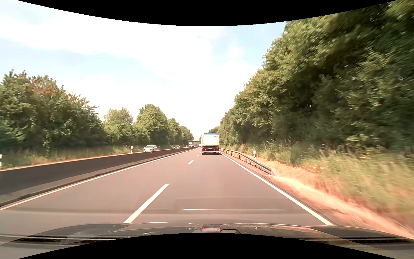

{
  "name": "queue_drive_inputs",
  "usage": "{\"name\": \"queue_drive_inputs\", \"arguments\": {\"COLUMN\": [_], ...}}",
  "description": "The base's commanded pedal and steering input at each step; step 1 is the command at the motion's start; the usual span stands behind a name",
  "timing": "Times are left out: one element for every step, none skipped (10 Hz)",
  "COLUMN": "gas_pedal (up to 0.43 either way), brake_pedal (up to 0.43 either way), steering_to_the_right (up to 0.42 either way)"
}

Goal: Follow the waypoints while adhering to traffic rules and regulations

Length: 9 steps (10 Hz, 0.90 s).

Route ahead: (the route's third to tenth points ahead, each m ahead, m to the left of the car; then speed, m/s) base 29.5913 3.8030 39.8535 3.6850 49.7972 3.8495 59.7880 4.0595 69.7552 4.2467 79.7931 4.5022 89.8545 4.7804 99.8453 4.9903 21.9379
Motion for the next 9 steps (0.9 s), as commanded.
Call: {"name": "queue_drive_inputs", "arguments": {"gas_pedal": [0.087,0.087,0.087,0.087,0.087,0.087,0.087,0.087,0.087], "brake_pedal": [0.000,0.000,0.000,0.000,0.000,0.000,0.000,0.000,0.000], "steering_to_the_right": [-0.002,-0.002,-0.002,-0.001,-0.002,-0.002,-0.002,-0.002,-0.002]}}
